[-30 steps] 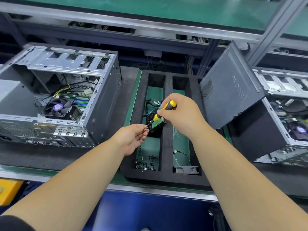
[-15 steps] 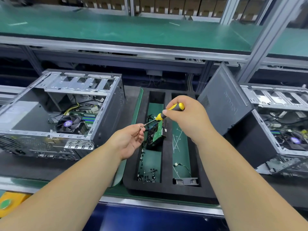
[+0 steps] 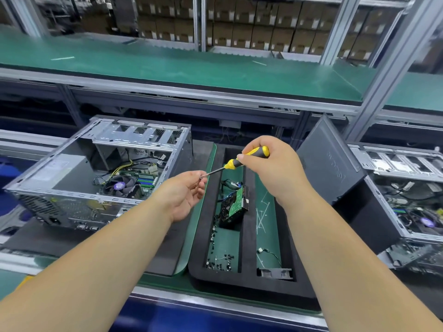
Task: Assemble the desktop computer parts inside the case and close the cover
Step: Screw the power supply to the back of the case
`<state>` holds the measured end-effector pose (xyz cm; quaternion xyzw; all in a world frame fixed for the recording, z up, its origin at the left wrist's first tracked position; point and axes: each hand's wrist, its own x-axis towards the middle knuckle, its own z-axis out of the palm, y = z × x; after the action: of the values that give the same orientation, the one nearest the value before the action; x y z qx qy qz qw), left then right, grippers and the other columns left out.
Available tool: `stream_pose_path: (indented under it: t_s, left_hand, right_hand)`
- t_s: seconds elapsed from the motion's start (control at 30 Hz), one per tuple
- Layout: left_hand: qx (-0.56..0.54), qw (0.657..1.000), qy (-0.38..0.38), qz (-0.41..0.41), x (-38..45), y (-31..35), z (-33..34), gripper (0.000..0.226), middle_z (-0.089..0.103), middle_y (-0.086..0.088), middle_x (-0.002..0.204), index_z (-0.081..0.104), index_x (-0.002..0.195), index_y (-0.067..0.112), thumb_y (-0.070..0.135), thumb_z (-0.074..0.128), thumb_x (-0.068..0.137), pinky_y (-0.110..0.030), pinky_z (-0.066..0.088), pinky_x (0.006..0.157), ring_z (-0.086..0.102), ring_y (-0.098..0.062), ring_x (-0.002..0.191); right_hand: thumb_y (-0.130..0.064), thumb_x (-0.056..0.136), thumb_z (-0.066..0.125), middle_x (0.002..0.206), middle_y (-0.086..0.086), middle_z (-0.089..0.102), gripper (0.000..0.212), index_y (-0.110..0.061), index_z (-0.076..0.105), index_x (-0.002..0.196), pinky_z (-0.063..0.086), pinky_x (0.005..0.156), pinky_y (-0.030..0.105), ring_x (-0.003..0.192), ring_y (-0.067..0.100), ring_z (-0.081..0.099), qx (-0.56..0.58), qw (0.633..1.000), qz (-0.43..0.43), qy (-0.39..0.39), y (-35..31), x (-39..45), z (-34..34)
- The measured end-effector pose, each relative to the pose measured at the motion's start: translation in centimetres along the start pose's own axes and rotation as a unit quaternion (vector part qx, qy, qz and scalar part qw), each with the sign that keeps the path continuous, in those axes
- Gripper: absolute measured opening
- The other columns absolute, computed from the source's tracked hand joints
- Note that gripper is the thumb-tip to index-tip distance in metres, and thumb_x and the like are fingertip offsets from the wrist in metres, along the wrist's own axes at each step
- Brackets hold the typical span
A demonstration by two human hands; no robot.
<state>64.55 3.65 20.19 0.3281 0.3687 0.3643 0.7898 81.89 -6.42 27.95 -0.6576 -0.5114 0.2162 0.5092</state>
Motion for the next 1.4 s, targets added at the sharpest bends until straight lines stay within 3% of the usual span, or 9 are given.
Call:
stream_pose_path:
  t_s: [0.2,0.37,0.57,0.67,0.87,1.03,1.17,1.27,1.4]
  left_hand:
    - [0.17,0.975,0.043,0.14,-1.9,2.2,-2.4,0.019,0.061,-0.001,0.074,0.062,0.086,0.01,0.003,0.05,0.099,-0.015,0.046,0.062,0.052,-0.006,0.063]
    - [0.237,0.941,0.043,0.237,-2.7,5.6,-7.1,0.017,0.065,0.003,0.071,0.065,0.087,0.013,0.005,0.053,0.097,-0.022,0.049,0.068,0.056,-0.009,0.065]
    - [0.291,0.917,0.044,0.271,-3.2,10.6,-14.8,0.018,0.064,0.01,0.072,0.067,0.087,0.032,0.023,0.054,0.095,-0.027,0.044,0.056,0.056,-0.008,0.063]
    - [0.288,0.913,0.043,0.286,-3.1,13.0,-18.4,0.015,0.066,0.009,0.081,0.066,0.092,0.038,0.027,0.056,0.092,-0.021,0.05,0.066,0.062,-0.006,0.076]
    - [0.314,0.916,0.022,0.247,-2.5,16.7,-24.8,0.05,0.061,0.008,0.118,0.051,0.122,0.034,0.056,0.06,0.077,-0.029,0.046,0.092,0.06,-0.005,0.108]
    - [0.605,0.725,0.276,0.181,-1.5,18.7,-30.8,0.059,0.053,-0.012,0.131,0.046,0.134,0.017,0.05,0.057,0.087,-0.044,0.033,0.099,0.043,-0.035,0.123]
    - [0.58,0.776,0.247,0.022,-1.8,18.2,-32.4,0.065,0.048,-0.019,0.132,0.033,0.139,0.011,0.046,0.054,0.089,-0.04,0.042,0.086,0.047,-0.037,0.109]
    - [0.589,0.765,0.258,0.037,-1.8,18.0,-32.5,0.068,0.056,-0.014,0.124,0.032,0.139,0.013,0.051,0.054,0.088,-0.035,0.037,0.068,0.048,-0.029,0.089]
    - [0.6,0.746,0.286,0.047,-2.1,18.1,-32.1,0.085,0.058,-0.008,0.123,0.034,0.141,0.019,0.065,0.064,0.076,-0.035,0.039,0.071,0.055,-0.031,0.1]
  right_hand:
    - [-0.031,0.088,0.072,0.069,-0.018,0.07,0.008,-0.024,0.067,0.088,0.037,0.043,0.012,0.05,0.001,0.046,-0.019,1.0,-0.013,-0.004,-1.8,-0.4,2.8]
    - [-0.035,0.085,0.073,0.073,-0.005,0.074,0.009,-0.027,0.071,0.083,0.055,0.067,0.038,0.063,0.01,0.064,-0.005,1.0,0.022,-0.007,-3.7,-0.6,7.0]
    - [-0.029,0.083,0.076,0.074,0.001,0.075,0.018,-0.012,0.069,0.084,0.051,0.063,0.032,0.063,0.011,0.067,0.003,0.996,0.058,-0.061,-6.7,-0.7,14.2]
    - [-0.03,0.088,0.071,0.075,-0.002,0.075,0.019,-0.013,0.066,0.083,0.054,0.066,0.034,0.065,0.011,0.068,-0.012,0.997,0.048,-0.062,-8.2,-0.7,18.4]
    - [-0.034,0.089,0.07,0.076,-0.003,0.075,0.018,-0.017,0.067,0.086,0.052,0.059,0.024,0.065,0.006,0.066,0.023,0.998,0.059,-0.003,-8.6,-0.5,25.8]
    - [-0.037,0.091,0.066,0.079,-0.01,0.074,0.016,-0.024,0.065,0.082,0.045,0.065,0.027,0.076,0.003,0.067,0.009,0.991,0.104,0.078,-5.5,-0.4,29.4]
    - [-0.038,0.091,0.065,0.083,-0.011,0.073,0.017,-0.026,0.064,0.079,0.042,0.068,0.028,0.091,0.003,0.062,-0.005,0.983,0.151,0.107,-2.9,-0.8,30.9]
    - [-0.037,0.092,0.063,0.078,-0.02,0.071,0.014,-0.025,0.063,0.085,0.037,0.062,0.024,0.079,-0.013,0.058,-0.016,0.982,0.141,0.122,-1.9,-0.9,31.2]
    - [-0.05,0.088,0.06,0.083,-0.018,0.071,0.017,-0.034,0.059,0.084,0.045,0.064,0.028,0.079,-0.008,0.063,-0.035,0.983,0.123,0.132,-0.7,-0.7,31.3]
